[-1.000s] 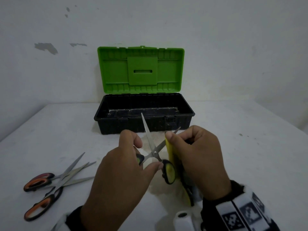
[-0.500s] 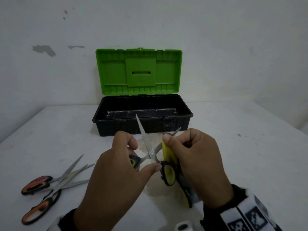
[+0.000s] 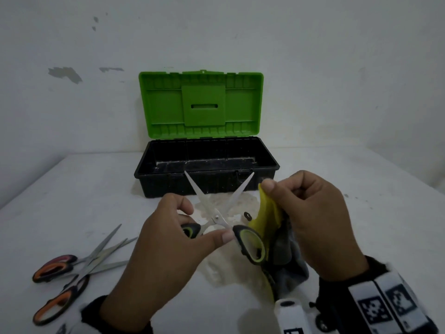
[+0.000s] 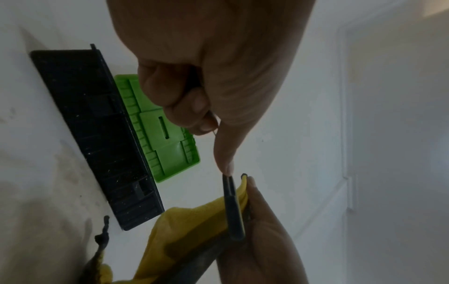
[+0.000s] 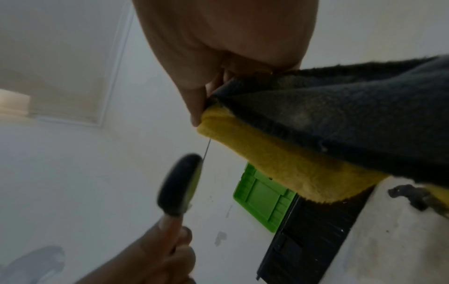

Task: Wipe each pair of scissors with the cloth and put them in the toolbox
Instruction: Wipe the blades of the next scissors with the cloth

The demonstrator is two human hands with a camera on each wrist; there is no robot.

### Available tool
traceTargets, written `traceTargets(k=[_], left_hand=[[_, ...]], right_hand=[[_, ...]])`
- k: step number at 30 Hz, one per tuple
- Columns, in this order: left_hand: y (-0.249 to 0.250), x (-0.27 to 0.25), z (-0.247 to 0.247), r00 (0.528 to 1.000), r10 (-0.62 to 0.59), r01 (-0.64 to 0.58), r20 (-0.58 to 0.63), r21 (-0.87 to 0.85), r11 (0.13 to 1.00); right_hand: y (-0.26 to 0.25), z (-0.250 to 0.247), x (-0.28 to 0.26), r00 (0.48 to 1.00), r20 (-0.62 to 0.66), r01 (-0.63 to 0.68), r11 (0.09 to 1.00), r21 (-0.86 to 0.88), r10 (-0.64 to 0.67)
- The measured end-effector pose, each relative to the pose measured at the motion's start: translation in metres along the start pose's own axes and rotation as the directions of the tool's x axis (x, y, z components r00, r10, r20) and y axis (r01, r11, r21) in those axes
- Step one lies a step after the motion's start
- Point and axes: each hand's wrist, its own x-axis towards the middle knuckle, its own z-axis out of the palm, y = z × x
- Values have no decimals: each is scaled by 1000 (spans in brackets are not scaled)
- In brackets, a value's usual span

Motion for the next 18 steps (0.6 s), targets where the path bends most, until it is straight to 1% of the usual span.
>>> traceTargets(k=[3, 5, 6, 9, 11, 13, 17, 18], left_hand=[[-4, 5, 1, 995, -62, 68, 81, -67, 995], [-6, 8, 1, 989, -74, 88, 126, -109, 990], [-6, 9, 0, 986, -71, 89, 148, -117, 989], [-3, 9, -3, 977, -39, 68, 208, -132, 989], [-2, 8, -3, 977, -16, 41, 213, -114, 993], [0, 7, -3, 977, 10, 13, 213, -104, 995], [0, 7, 0, 973, 31, 8, 231, -168, 986], [0, 7, 0, 971, 29, 14, 238, -178, 984]], right_hand=[[0, 7, -11, 989, 148, 2, 1000, -17, 1], [-1, 11, -17, 975, 221, 22, 999, -49, -11], [-1, 13, -18, 971, 238, 16, 999, -50, -4], [-2, 14, -19, 959, 276, -69, 998, 9, 64], [-4, 14, -20, 958, 276, -78, 997, 2, 75], [-6, 13, -19, 968, 245, -57, 998, -12, 59], [3, 11, -13, 993, 110, -57, 998, 29, 53], [4, 10, -12, 993, 106, -60, 997, 39, 56]])
